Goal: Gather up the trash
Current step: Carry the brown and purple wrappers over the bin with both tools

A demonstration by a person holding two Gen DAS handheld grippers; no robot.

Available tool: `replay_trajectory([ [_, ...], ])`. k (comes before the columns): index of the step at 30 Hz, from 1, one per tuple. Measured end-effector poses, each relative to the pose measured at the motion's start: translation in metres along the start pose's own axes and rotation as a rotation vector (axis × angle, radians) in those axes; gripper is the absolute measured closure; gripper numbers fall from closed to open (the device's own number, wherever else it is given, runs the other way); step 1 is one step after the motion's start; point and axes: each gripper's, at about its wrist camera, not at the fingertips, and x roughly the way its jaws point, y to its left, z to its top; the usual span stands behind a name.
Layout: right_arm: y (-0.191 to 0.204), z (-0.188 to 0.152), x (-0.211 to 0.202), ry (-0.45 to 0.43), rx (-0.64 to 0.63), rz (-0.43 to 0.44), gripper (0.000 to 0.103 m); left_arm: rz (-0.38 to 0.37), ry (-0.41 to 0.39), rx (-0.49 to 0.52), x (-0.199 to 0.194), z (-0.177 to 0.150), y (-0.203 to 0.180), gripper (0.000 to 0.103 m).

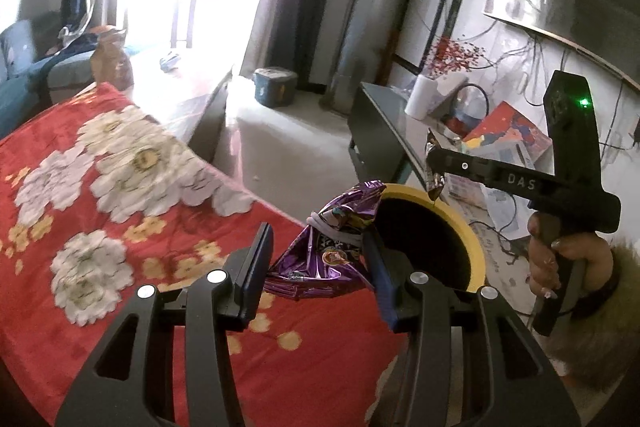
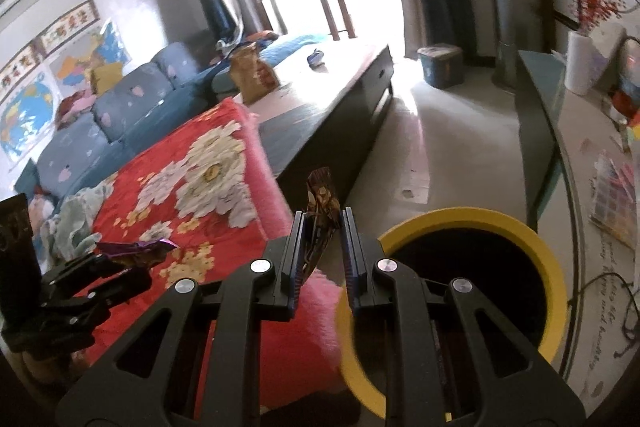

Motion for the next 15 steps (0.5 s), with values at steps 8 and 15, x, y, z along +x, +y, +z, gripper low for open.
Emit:
replay_trajectory([
  [8, -0.033, -0.005, -0.007, -0.012, 0.071, -0.060, 0.090, -0.041, 0.015, 0.043, 0.020, 0.003, -0.028, 0.059],
  [15, -0.060, -0.011, -0.016, -0.026, 0.125, -0.099, 0.090, -0.066, 0.029, 0.075, 0.031, 0.002, -0.050, 0.059],
])
